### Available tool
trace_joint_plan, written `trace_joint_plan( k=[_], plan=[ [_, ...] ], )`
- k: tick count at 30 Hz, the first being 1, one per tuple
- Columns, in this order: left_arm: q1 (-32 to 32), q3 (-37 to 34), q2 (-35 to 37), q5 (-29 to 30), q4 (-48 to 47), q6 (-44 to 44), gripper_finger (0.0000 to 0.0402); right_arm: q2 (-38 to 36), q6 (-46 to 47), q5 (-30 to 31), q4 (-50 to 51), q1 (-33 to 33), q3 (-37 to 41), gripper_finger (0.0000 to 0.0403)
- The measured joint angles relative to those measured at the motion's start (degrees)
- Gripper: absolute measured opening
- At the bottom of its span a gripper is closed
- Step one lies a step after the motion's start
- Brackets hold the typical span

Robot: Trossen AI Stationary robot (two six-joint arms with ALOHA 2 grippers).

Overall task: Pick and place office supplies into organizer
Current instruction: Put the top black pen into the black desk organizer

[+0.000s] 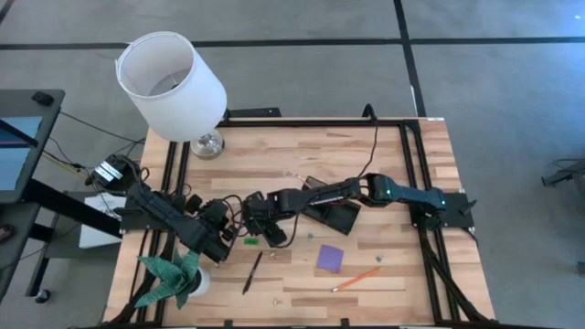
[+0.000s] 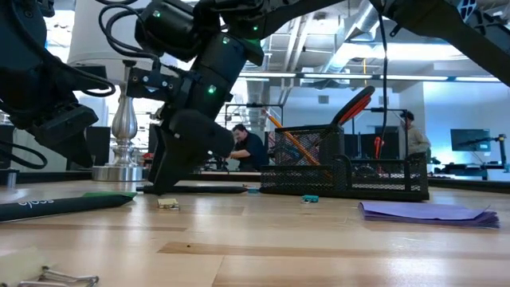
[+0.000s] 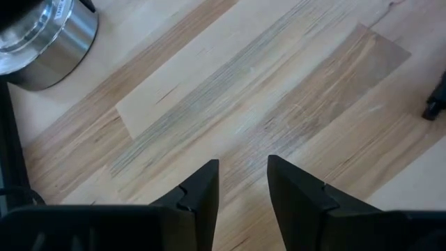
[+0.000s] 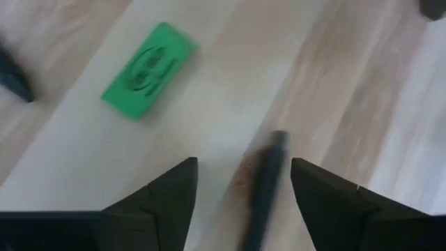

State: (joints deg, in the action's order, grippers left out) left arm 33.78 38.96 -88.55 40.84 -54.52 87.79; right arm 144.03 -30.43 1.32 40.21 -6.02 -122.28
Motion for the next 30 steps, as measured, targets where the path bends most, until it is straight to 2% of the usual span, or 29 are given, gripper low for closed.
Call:
trace_joint_plan(
  k=[3, 8, 15, 30],
  plan=[
    [0.00, 0.00, 0.00, 0.00, 0.02, 0.00, 0.0119, -0.02, 0.37, 2.02, -2.26, 0.41, 0.00, 0.0228],
    [-0.01, 0.00, 0.00, 0.01, 0.30, 0.00, 0.0119, 0.52, 3.27, 1.40, -2.50, 2.25, -0.01, 0.0215],
    [0.00, 0.00, 0.00, 0.02, 0.39, -0.22, 0.0119, 0.57, 6.42, -4.17, -1.57, 2.79, -0.02, 0.0190],
    [-0.02, 0.00, 0.00, 0.03, 0.44, -0.22, 0.0119, 0.62, 7.99, -4.55, -3.52, 3.66, 1.41, 0.0152]
  ],
)
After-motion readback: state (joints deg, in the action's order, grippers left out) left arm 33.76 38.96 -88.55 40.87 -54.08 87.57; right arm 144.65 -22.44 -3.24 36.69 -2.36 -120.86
